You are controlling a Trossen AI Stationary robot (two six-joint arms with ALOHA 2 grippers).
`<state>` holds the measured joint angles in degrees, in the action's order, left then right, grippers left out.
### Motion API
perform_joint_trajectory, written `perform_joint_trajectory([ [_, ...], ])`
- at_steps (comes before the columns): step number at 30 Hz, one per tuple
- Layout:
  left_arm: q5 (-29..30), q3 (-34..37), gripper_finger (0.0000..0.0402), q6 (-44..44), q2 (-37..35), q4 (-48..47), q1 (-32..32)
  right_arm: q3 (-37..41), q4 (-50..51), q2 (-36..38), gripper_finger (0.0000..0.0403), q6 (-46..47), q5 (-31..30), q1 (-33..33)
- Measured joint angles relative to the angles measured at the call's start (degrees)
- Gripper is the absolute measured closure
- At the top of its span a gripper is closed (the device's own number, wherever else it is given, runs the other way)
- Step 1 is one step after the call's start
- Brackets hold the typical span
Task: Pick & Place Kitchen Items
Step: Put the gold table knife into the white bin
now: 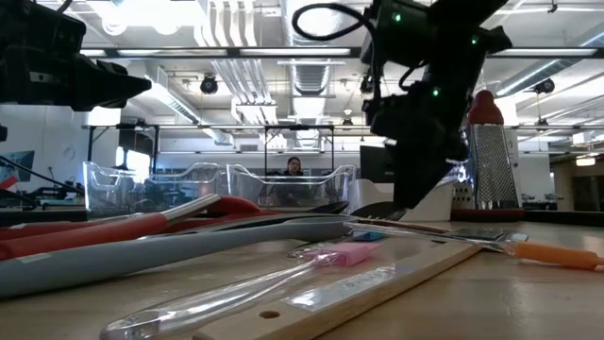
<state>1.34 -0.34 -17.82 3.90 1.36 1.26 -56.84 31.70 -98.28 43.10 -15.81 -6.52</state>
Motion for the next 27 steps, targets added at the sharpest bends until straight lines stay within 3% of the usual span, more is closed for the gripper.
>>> perform_joint_trajectory([
  [16,0.0,0.0,0.0378,0.0,0.0,0.0,0.0,0.0,-3.5,-5.1,0.0244,0.3,-0.2,0.0],
  [20,0.0,0.0,0.0378,0.0,0.0,0.0,0.0,0.0,-4.2,-5.4,0.0276,2.4,-0.2,0.0],
  [27,0.0,0.0,0.0378,0.0,0.0,0.0,0.0,0.0,-4.0,-5.4,0.0367,4.5,-0.5,0.0],
])
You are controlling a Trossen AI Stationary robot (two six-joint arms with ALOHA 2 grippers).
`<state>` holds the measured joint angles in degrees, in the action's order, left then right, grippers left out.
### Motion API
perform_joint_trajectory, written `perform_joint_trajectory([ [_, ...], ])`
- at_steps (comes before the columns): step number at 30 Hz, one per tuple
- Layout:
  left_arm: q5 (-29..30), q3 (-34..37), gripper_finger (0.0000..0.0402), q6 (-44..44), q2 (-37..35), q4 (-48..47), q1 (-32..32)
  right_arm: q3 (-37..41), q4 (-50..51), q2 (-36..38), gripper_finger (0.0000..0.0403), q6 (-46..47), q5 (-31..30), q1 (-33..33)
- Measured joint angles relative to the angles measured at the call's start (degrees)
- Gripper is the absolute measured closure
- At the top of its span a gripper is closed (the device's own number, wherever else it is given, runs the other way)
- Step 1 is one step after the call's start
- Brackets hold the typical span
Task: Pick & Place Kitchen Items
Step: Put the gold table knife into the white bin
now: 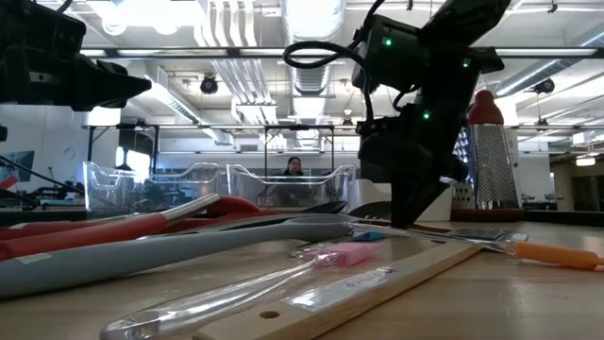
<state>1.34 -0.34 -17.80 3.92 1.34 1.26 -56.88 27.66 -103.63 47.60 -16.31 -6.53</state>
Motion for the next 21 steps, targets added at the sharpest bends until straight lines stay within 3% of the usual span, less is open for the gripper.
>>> perform_joint_trajectory([
  [12,0.0,0.0,0.0378,0.0,0.0,0.0,0.0,0.1,1.5,1.1,0.0373,1.9,-0.1,0.0],
  [21,0.0,0.0,0.0378,0.0,0.0,0.0,0.0,0.1,6.5,8.4,0.0373,1.5,-1.6,-0.1],
])
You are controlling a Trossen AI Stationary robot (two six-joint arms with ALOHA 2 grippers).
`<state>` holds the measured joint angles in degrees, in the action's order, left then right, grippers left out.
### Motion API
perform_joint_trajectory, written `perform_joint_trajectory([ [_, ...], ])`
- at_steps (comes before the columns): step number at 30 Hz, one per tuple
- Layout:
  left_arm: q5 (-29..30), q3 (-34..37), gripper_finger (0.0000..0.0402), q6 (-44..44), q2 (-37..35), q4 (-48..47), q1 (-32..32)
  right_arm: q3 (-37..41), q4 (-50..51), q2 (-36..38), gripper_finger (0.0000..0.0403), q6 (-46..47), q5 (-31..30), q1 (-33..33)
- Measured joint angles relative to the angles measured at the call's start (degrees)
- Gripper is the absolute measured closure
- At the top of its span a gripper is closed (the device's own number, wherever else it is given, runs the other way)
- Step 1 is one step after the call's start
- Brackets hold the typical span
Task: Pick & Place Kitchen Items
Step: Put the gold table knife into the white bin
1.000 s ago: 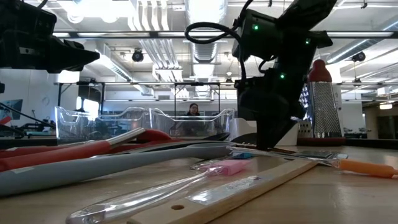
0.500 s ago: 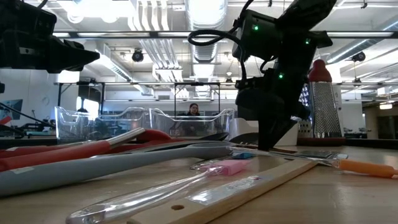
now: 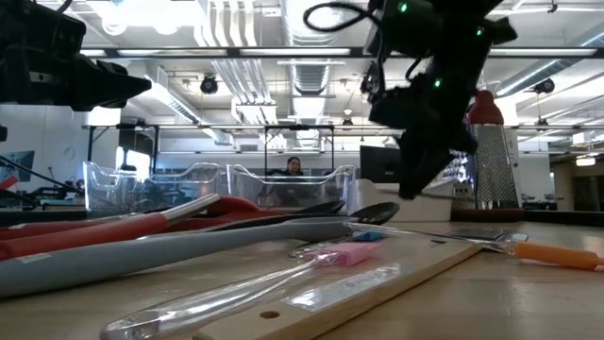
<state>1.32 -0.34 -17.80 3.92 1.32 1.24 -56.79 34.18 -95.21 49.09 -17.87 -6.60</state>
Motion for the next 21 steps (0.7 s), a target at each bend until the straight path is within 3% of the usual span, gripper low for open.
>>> perform_joint_trajectory([
  [7,0.0,0.0,0.0378,0.0,0.0,0.0,0.0,0.0,7.9,10.4,0.0373,-3.1,-2.6,3.7],
  [14,0.0,0.0,0.0378,0.0,0.0,0.0,0.0,-0.2,9.3,21.6,0.0373,-10.3,-3.3,12.1],
  [21,0.0,0.0,0.0378,0.0,0.0,0.0,0.0,-6.3,9.3,26.3,0.0373,-21.7,-3.8,20.8],
])
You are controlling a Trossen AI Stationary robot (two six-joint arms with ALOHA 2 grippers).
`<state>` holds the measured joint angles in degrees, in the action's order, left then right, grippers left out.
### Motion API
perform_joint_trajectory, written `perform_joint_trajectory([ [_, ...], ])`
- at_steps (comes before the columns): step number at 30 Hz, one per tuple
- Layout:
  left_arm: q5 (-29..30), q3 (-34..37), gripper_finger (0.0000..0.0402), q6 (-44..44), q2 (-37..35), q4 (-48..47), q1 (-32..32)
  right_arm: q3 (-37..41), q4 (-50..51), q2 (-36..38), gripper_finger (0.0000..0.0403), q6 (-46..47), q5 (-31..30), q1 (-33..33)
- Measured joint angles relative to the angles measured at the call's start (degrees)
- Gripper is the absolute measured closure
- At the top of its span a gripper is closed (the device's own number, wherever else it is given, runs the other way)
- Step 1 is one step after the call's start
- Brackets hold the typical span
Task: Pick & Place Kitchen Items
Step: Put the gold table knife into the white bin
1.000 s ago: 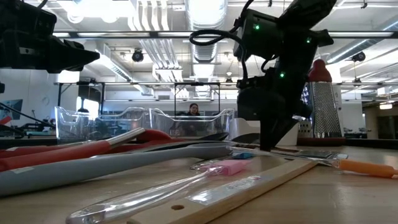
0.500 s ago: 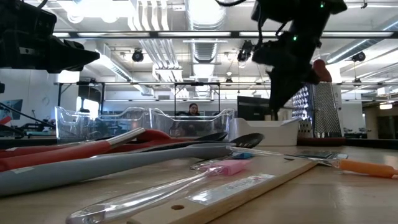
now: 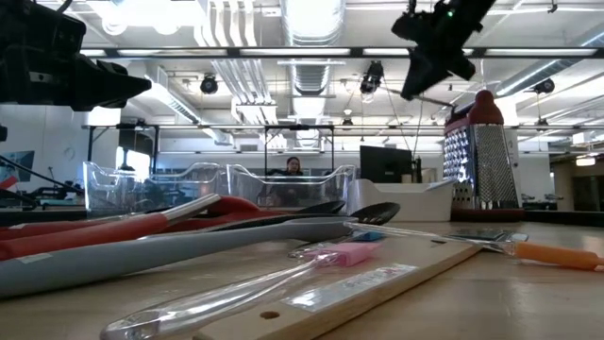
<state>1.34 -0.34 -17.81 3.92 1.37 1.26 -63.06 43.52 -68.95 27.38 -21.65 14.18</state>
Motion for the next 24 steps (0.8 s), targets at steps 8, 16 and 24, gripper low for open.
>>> perform_joint_trajectory([
  [8,0.0,0.0,0.0378,0.0,0.0,0.0,0.0,-11.7,5.3,-6.1,0.0373,-17.1,-1.0,8.0],
  [16,0.0,0.0,0.0378,0.0,0.0,0.0,0.0,-21.8,25.8,-19.8,0.0373,-19.1,-1.0,14.9],
  [24,0.0,0.0,0.0378,0.0,0.0,0.0,0.0,-25.9,29.4,-31.8,0.0373,-20.8,-0.3,17.9],
])
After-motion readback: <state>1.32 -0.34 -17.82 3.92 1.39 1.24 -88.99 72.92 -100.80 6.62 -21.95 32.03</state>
